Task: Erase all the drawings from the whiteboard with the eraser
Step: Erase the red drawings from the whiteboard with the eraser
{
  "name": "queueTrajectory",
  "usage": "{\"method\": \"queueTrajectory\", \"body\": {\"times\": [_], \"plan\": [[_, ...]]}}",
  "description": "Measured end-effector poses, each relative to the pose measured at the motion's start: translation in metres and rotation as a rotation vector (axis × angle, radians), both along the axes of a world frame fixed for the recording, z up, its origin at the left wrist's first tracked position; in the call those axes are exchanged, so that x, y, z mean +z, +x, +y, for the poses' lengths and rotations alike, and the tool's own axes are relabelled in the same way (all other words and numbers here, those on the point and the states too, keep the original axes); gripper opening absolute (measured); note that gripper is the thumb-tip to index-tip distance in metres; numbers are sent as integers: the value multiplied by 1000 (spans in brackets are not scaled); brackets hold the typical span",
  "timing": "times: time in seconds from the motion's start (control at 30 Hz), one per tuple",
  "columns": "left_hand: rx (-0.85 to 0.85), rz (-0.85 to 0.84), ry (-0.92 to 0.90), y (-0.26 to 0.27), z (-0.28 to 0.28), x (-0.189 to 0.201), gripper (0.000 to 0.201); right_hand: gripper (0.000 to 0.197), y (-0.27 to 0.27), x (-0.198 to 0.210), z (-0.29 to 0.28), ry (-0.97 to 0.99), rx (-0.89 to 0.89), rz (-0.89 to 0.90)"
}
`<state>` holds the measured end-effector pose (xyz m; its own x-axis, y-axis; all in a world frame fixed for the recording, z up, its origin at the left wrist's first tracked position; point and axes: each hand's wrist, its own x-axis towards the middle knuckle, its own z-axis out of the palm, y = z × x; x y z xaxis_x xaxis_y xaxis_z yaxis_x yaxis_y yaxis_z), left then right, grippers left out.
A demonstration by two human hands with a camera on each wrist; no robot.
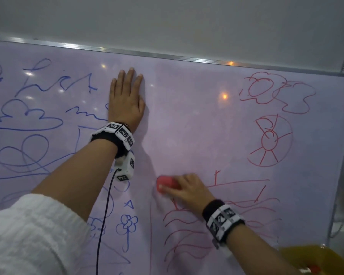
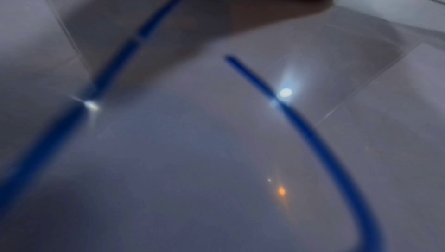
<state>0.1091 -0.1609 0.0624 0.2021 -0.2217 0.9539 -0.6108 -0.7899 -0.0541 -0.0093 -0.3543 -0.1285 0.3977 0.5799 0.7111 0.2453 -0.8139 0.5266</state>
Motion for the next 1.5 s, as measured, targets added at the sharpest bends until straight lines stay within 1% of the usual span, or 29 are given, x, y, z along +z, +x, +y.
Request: {"method": "queueTrajectory", "body": {"times": [0.07, 0.13, 0.17, 0.23, 0.3, 0.33, 0.37, 0.4, 0.47, 0.53, 0.57, 0.6, 0.67, 0.73, 0.77, 0.8, 0.83, 0.9, 0.97, 1.0, 1.03, 1.1, 1.17, 1.2, 1.27, 1.33, 1.4, 1.43, 1.5], "plan": [[12, 10, -5, -1, -2, 0, 58, 46, -9, 55, -27, 263, -59, -103], [26, 15, -26, -3, -6, 1, 59, 26, -17, 116, -69, 632, -145, -228], [23, 23, -46, -4, -10, 2, 58, 30, -21, 144, -89, 766, -191, -287], [11, 31, -73, -10, -24, 4, 57, 39, -28, 185, -125, 901, -316, -352], [-9, -8, -53, -20, -51, 7, 57, 45, -28, 208, -136, 1053, -362, -364], [-30, -28, -29, -26, -67, 8, 56, 46, -23, 210, -134, 1076, -367, -365], [-53, -41, -3, -32, -86, 7, 55, 47, -19, 207, -126, 1014, -353, -374], [-67, -53, 20, -37, -104, 6, 54, 48, -15, 198, -118, 880, -304, -385], [-65, -68, 45, -41, -131, -1, 52, 46, -11, 178, -109, 554, -192, -313], [-30, -74, 43, -38, -145, -10, 53, 41, -15, 176, -129, 344, -206, -288], [-15, -80, 37, -35, -147, -14, 54, 39, -18, 183, -145, 359, -238, -303], [-8, -88, 29, -33, -148, -16, 54, 39, -23, 191, -161, 454, -263, -332], [-2, -93, 19, -32, -147, -18, 55, 41, -30, 205, -182, 752, -291, -405], [8, -73, 15, -34, -147, -19, 56, 41, -28, 214, -180, 1004, -327, -385], [12, -62, 20, -36, -147, -19, 56, 41, -24, 216, -170, 1061, -331, -381], [16, -52, 24, -37, -147, -19, 56, 40, -21, 217, -157, 1052, -302, -376], [22, -44, 26, -38, -146, -19, 56, 38, -18, 217, -143, 972, -253, -377], [42, -32, 32, -40, -146, -18, 57, 35, -13, 216, -129, 739, -170, -347], [48, -27, 34, -43, -146, -17, 57, 36, -16, 217, -138, 588, -176, -341], [49, -28, 32, -43, -146, -17, 57, 36, -19, 217, -149, 564, -187, -363], [49, -29, 28, -44, -145, -17, 57, 36, -23, 218, -162, 585, -200, -394], [45, -30, 24, -44, -146, -17, 56, 36, -34, 220, -185, 762, -261, -448], [45, -30, 25, -45, -146, -18, 56, 40, -35, 222, -193, 991, -331, -415], [44, -29, 25, -44, -147, -17, 56, 43, -33, 224, -188, 1034, -353, -401], [41, -23, 23, -45, -146, -18, 56, 46, -26, 224, -163, 956, -326, -357], [40, -19, 21, -46, -145, -17, 56, 45, -20, 220, -142, 736, -236, -326], [41, -9, 27, -46, -145, -17, 56, 42, -20, 221, -145, 591, -208, -335], [43, -5, 29, -46, -145, -18, 56, 42, -22, 224, -154, 576, -223, -352], [45, -1, 32, -46, -144, -18, 56, 43, -31, 228, -180, 692, -278, -369]]}}
